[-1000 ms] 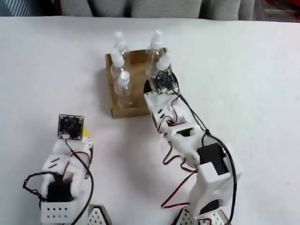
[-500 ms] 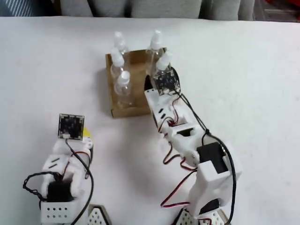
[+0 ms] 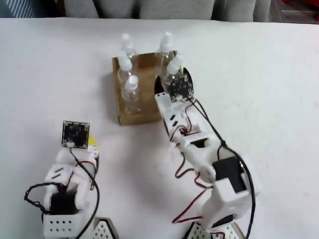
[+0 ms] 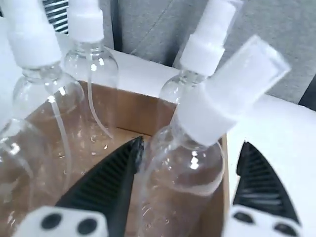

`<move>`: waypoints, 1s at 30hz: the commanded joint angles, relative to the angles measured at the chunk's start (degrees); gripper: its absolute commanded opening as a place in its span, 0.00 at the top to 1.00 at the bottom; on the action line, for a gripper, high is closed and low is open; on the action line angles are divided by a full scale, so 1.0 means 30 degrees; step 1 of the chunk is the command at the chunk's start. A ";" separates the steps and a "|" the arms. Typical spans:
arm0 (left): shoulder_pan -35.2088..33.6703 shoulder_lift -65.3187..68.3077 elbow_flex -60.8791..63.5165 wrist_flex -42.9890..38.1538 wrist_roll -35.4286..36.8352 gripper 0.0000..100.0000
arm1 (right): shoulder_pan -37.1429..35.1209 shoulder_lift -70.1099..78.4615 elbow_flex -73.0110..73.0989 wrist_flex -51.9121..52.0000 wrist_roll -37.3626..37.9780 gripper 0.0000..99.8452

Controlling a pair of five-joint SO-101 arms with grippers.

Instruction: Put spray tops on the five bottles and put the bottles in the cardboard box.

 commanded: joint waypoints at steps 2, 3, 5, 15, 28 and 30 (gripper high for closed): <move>-0.0161 -0.0308 -0.0059 0.0059 -0.0234 0.98 | -0.0103 -0.2945 0.0996 -0.0278 0.0000 0.75; -0.0132 -0.0308 -0.0059 0.0059 -0.0234 0.98 | -0.0073 -0.3531 0.1377 -0.0278 0.0000 0.75; -0.0132 -0.0308 -0.0059 0.0059 -0.0234 0.98 | 0.0044 -0.4762 0.2139 -0.0278 0.0000 0.75; -0.0103 -0.0308 -0.0059 0.0059 -0.0234 0.98 | 0.0044 -1.1385 0.5216 0.2564 0.0000 0.75; -0.0132 -0.0308 -0.0059 0.0088 -0.0234 0.98 | 0.2505 -2.2227 0.9934 0.9363 -0.0674 0.75; -0.0103 -0.0308 -0.0059 0.0088 -0.0234 0.98 | 0.3150 -2.3985 1.0374 1.1297 -0.1524 0.75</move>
